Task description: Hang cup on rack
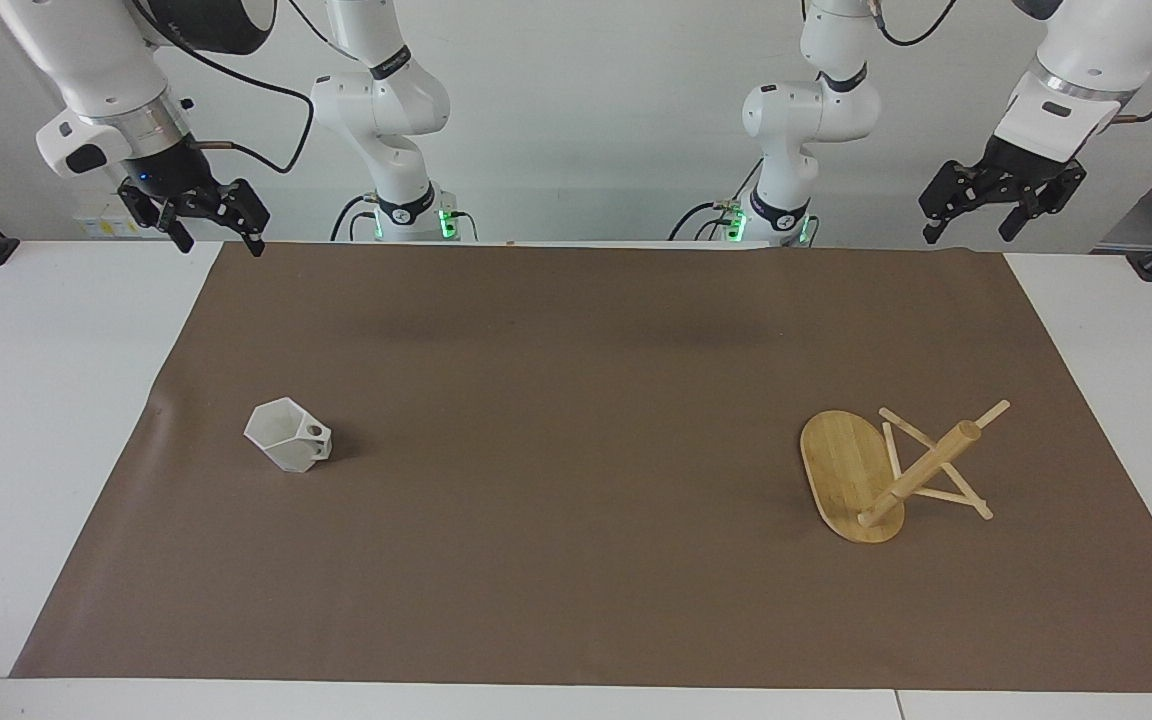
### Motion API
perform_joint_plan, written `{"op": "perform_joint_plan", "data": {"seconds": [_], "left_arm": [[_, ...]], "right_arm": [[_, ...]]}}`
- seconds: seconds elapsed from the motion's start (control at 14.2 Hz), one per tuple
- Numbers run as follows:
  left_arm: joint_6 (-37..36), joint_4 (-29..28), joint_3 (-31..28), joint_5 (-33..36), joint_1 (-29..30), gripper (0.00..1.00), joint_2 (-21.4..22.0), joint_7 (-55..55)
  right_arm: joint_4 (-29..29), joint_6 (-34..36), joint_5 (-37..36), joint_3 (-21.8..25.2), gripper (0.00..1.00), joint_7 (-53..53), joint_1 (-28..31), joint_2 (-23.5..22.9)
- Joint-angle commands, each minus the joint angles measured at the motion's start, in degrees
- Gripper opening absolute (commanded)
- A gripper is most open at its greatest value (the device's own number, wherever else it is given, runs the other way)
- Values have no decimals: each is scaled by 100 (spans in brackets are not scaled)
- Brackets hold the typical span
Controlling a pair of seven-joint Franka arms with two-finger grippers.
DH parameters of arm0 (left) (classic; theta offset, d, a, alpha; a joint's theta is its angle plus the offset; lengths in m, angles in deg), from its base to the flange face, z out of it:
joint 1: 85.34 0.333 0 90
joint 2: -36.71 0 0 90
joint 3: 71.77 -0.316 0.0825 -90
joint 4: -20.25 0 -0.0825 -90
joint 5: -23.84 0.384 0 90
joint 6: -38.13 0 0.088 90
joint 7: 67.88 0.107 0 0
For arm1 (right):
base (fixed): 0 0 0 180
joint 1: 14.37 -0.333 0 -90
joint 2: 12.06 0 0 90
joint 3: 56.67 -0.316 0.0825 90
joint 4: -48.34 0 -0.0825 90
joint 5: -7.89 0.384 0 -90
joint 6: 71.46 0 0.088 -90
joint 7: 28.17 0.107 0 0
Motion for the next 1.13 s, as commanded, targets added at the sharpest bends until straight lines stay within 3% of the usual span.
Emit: {"op": "perform_joint_plan", "data": {"seconds": [0.0, 0.64, 1.06], "left_arm": [[46, -73, 9, -92, 44, 100, 108, 109], [-42, -91, 1, -92, 80, 100, 135, 65], [-42, -91, 1, -92, 80, 100, 135, 65]], "right_arm": [[136, 13, -33, -21, 100, 51, 15, 136], [153, -49, -41, -57, 100, 59, 6, 136], [556, -1312, -41, -57, 100, -2, 15, -101]]}}
